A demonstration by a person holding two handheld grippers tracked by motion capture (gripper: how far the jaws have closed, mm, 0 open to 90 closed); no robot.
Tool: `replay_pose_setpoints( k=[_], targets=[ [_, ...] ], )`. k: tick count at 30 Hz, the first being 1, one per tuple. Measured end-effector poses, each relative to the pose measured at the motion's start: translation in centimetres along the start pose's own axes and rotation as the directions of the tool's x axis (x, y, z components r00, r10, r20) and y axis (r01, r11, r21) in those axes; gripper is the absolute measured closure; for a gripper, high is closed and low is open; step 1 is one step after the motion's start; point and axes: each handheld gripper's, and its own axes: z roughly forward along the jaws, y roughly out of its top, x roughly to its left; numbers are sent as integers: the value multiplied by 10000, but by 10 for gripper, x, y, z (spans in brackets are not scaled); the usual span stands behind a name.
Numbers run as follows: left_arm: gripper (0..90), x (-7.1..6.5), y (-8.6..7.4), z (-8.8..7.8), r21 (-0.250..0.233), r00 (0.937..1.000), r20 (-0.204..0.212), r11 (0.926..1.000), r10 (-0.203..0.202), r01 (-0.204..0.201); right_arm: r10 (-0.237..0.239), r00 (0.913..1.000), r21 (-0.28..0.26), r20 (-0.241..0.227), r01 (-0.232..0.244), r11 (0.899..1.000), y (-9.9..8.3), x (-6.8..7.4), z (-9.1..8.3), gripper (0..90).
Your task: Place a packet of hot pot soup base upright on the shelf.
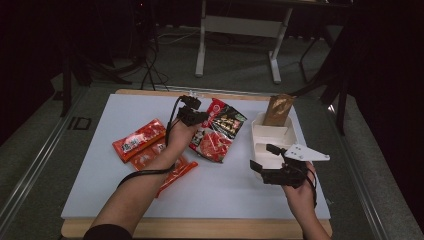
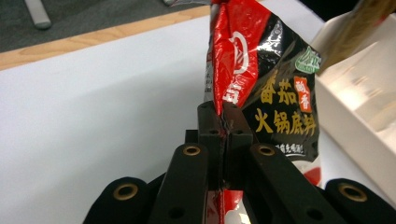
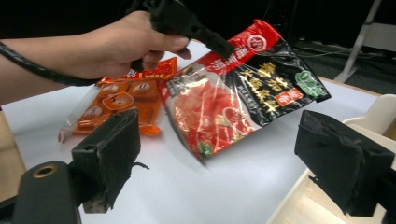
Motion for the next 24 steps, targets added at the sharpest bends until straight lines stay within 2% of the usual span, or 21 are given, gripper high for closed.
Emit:
replay_pose_setpoints(
  k=[2, 4, 6, 9, 11, 12, 13, 14, 16, 18, 23, 24],
  targets=[
    [889, -1, -1, -6, -100, 9999, 151, 9999, 21, -19, -12, 10000, -37, -17, 12, 10000, 1, 0, 0, 134],
    [888, -1, -2, -12, -214, 9996, 278, 9998, 53, -47, -211, 9997, -151, 126, 213, 9997, 3, 0, -3, 134],
    [888, -2, -4, -19, -385, 9991, 412, 9992, 139, -123, -208, 9995, -154, 235, 211, 9997, 4, 0, -4, 133],
    [888, -3, -7, -24, -534, 9991, 406, 9985, 116, -94, -106, 9999, -100, 132, 107, 9999, 6, 0, -4, 128],
    [888, -3, -10, -32, -798, 9983, 580, 9968, 68, -22, -36, 10000, 17, 70, 36, 10000, 9, 2, -4, 113],
    [888, -4, -11, -35, -881, 9979, 642, 9961, 77, -21, -35, 9998, 143, 186, 33, 9999, 10, 3, -3, 110],
    [888, -4, -11, -35, -881, 9979, 642, 9961, 77, -21, -48, 9996, 123, 295, 45, 9999, 11, 4, -3, 108],
    [888, -6, -13, -40, -1038, 9967, 798, 9946, 145, -61, 34, 9999, 50, 99, -35, 10000, 11, 4, -3, 103],
    [888, -8, -13, -43, -1115, 9962, 857, 9937, 178, -81, 114, 9998, 2, 157, -114, 9999, 12, 3, -3, 103],
    [888, -14, -15, -51, -1353, 9933, 1111, 9907, 313, -161, 281, 9994, -36, 213, -281, 9996, 14, 2, -3, 103],
    [888, -21, -19, -62, -1691, 9879, 1518, 9856, 334, -73, 187, 9988, 17, 447, -188, 9998, 19, 0, -4, 131],
    [888, -24, -21, -67, -1829, 9845, 1720, 9831, 357, -38, 159, 9980, -63, 605, -156, 9999, 22, -1, -5, 135]
  ],
)
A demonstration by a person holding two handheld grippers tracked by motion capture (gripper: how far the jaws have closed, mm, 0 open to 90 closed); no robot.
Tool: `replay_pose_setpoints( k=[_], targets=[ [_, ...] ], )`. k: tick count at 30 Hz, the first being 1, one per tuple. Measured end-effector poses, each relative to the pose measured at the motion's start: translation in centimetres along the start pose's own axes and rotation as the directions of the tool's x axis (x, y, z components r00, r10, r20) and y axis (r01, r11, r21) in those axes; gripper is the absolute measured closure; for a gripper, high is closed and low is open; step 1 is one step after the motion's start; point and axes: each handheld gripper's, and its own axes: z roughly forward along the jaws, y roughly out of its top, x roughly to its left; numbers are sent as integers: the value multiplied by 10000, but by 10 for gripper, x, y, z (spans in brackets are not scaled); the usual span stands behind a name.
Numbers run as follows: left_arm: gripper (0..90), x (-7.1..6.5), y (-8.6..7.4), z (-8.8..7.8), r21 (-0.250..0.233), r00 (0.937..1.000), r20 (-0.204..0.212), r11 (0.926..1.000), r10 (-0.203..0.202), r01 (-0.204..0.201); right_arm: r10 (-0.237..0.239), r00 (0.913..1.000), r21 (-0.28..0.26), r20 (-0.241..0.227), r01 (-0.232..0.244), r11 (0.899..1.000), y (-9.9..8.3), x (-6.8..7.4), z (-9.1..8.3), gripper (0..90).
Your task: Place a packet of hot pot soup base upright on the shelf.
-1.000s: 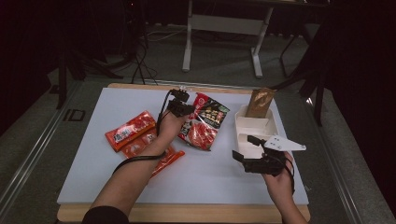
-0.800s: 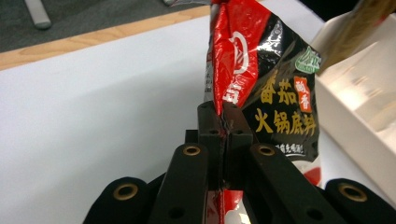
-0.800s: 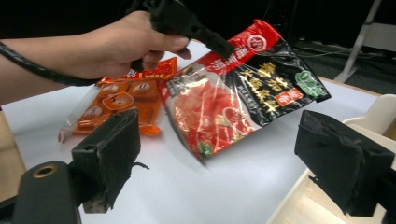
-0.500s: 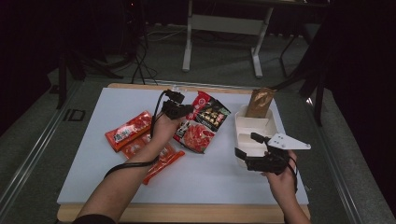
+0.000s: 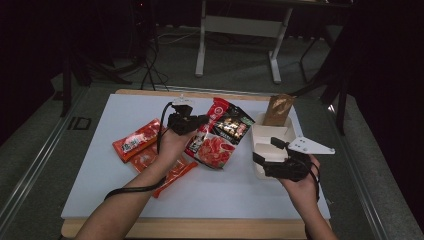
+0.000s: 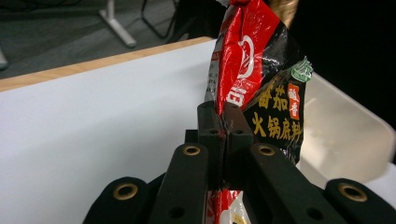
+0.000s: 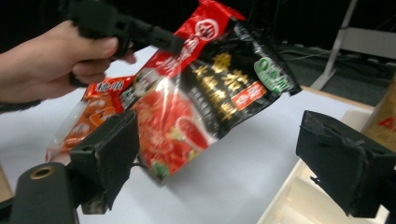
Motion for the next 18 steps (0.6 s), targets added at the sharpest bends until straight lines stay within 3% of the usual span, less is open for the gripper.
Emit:
replay_pose_setpoints(
  k=[5, 12, 18],
  targets=[
    [888, -7, -3, -9, -364, 9994, 348, 9993, -52, 64, 108, 9999, -172, 78, -106, 9998, 7, -2, -4, 173],
    [888, -16, -9, -25, -1118, 9931, 1172, 9936, -57, 189, 370, 9985, -336, 400, -357, 9988, 15, -5, -3, 188],
    [888, -19, -13, -30, -1475, 9886, 1501, 9885, -97, 321, 736, 9970, -328, 238, -728, 9968, 18, -7, 1, 195]
  ],
)
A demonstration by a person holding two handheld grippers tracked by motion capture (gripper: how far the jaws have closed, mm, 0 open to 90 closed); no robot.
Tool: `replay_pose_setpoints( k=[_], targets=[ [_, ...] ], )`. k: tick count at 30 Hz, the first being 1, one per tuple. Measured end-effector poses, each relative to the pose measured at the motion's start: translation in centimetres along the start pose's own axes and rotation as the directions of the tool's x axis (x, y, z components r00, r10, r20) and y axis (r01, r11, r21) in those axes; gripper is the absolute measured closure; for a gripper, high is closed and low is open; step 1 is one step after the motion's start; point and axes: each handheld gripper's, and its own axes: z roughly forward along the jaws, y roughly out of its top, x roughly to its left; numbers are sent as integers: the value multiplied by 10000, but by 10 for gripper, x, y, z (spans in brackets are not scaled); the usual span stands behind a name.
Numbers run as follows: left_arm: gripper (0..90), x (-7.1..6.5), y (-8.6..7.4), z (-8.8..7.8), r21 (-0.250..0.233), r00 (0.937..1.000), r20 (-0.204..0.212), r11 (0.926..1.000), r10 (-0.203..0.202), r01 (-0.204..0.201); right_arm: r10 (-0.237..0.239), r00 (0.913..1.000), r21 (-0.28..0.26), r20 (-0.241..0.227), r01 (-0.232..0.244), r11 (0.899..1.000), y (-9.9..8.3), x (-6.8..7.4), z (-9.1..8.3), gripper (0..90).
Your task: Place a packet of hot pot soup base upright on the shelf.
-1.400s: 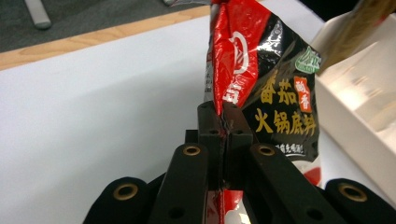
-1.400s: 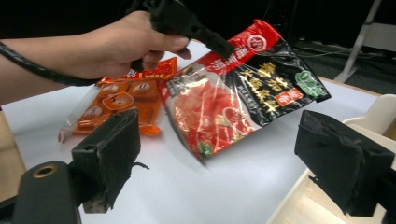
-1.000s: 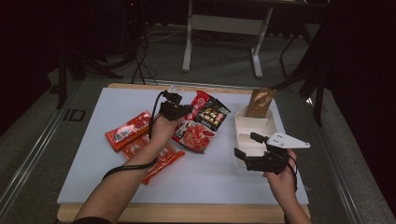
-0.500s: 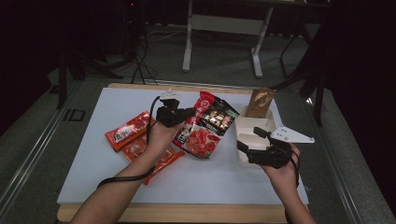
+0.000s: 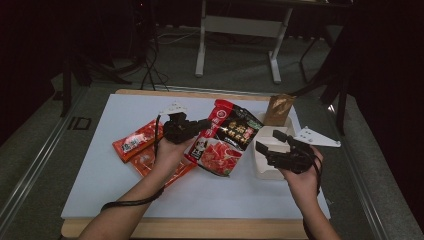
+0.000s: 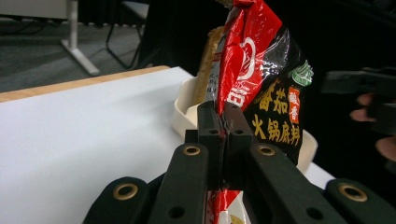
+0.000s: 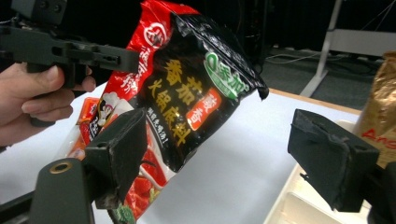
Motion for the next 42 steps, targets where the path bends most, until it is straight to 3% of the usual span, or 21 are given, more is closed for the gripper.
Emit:
replay_pose_setpoints(
  k=[6, 8, 12, 17, 21, 27, 31, 42],
  targets=[
    [888, -4, -7, -7, -529, 9986, 515, 9986, 65, -38, 463, 9983, -58, -360, -465, 9989, 1, -2, 9, 194],
    [888, -4, -8, -8, -736, 9961, 870, 9971, -128, 193, 450, 9980, -96, -451, -455, 9989, 3, -1, 11, 196],
    [888, -7, -10, -9, -970, 9910, 1339, 9951, -46, 177, 525, 9964, -91, -672, -532, 9985, 6, -1, 18, 230],
    [887, -8, -13, -10, -1407, 9846, 1723, 9886, -284, 531, 860, 9834, -181, -1599, -900, 9958, 8, 0, 22, 437],
    [887, -8, -17, -7, -1429, 9829, 1815, 9882, -294, 559, 736, 9753, -343, -2083, -825, 9960, 11, 4, 21, 616],
    [884, -6, -23, -3, -1277, 9802, 1940, 9897, -396, 653, 640, 9750, -502, -2129, -763, 9958, 17, 9, 17, 739],
    [880, -5, -23, -2, -1184, 9773, 2085, 9910, -372, 630, 130, 9821, -425, -1881, -214, 9989, 24, 15, 13, 757],
    [832, -9, -19, 0, -842, 9735, 2281, 9957, -183, 384, -486, 9827, -319, -1785, 436, 9985, 42, 19, 5, 770]
  ],
)
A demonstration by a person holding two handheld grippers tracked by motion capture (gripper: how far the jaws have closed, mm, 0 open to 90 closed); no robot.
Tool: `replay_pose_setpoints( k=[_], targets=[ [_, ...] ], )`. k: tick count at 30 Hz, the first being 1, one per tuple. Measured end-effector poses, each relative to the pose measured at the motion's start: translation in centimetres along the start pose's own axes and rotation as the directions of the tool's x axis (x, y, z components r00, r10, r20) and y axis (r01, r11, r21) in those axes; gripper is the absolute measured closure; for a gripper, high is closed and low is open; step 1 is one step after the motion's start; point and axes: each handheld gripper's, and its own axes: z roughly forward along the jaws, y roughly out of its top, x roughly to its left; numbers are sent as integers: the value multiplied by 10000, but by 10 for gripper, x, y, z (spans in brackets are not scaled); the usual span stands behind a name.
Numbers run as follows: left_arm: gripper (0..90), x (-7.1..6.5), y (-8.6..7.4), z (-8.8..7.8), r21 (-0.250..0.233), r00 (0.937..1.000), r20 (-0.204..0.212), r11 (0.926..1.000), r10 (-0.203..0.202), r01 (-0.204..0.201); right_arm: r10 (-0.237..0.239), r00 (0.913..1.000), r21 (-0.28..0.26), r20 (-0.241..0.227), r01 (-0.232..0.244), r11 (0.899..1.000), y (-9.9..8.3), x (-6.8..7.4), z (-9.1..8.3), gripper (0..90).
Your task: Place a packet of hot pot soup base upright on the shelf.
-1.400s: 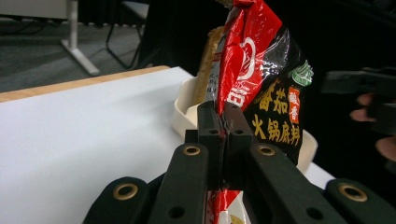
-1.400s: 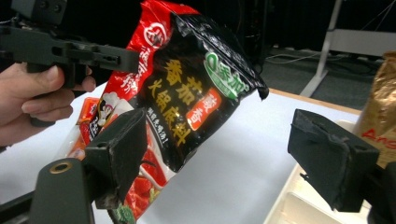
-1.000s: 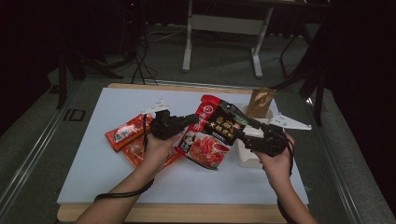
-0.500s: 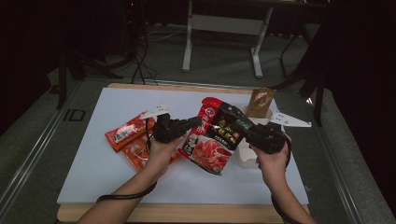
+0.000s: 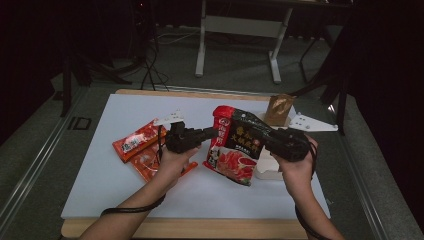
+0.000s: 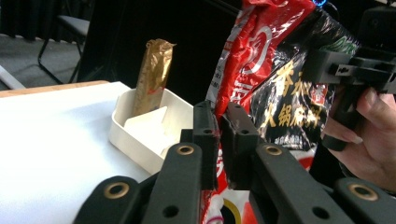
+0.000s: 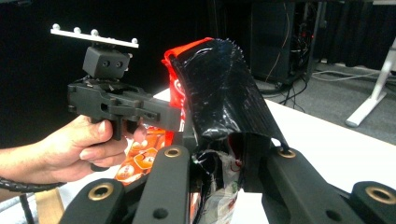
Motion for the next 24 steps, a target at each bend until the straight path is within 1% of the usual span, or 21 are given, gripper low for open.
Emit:
replay_pose_setpoints(
  k=[2, 3, 4, 7, 8, 10, 11, 12, 15, 16, 17, 19, 21, 23, 24],
  targets=[
    [795, 1, 1, 1, 89, 9999, 158, 9999, -60, 59, -90, 10000, 34, -43, 90, 10000, 3, 0, -1, 771],
    [756, 1, 2, 1, 156, 9999, 113, 9999, -31, 29, -123, 9999, 46, -21, 123, 9999, 4, 0, -2, 771],
    [707, 2, 2, 0, 243, 9998, 192, 9997, 23, -27, -179, 9998, 50, -33, 179, 9998, 5, -1, -2, 771],
    [580, 2, 3, -1, 491, 9998, 72, 9986, 177, -180, -236, 9997, -8, 15, 236, 9997, 7, -3, -5, 770],
    [551, 1, 3, -2, 569, 9997, -8, 9981, 251, -250, -207, 9998, -63, -5, 207, 9998, 8, -4, -6, 769],
    [461, -1, 3, -3, 737, 9985, -156, 9960, 519, -506, -302, 9995, -101, 28, 302, 9995, 11, -6, -8, 769],
    [426, -3, 4, -4, 807, 9978, -222, 9949, 627, -607, -265, 9996, -110, -5, 265, 9996, 12, -8, -8, 768],
    [392, -4, 4, -5, 829, 9971, -207, 9940, 736, -716, -292, 9996, -134, -38, 291, 9995, 13, -10, -9, 768],
    [302, -6, 4, -8, 974, 9967, -325, 9927, 747, -712, -314, 9995, -183, -33, 313, 9993, 15, -13, -11, 766],
    [274, -7, 4, -9, 1108, 9964, -368, 9912, 765, -720, -353, 9994, -174, 22, 354, 9992, 16, -14, -12, 766],
    [226, -7, 4, -10, 1115, 9955, -464, 9908, 821, -765, -371, 9993, -146, 58, 372, 9992, 18, -15, -13, 766],
    [204, -10, 4, -14, 1079, 9930, -590, 9896, 1019, -951, -421, 9990, -145, 131, 423, 9990, 19, -16, -14, 766],
    [154, -12, 3, -17, 1258, 9901, -825, 9867, 1136, -1027, -455, 9988, -128, 204, 458, 9989, 22, -19, -15, 766],
    [139, -13, 2, -20, 1340, 9892, -785, 9846, 1237, -1125, -431, 9988, -134, 248, 434, 9990, 24, -22, -16, 765],
    [114, -13, 2, -20, 1340, 9892, -785, 9846, 1237, -1125, -431, 9988, -134, 248, 434, 9990, 24, -22, -16, 765]
  ],
)
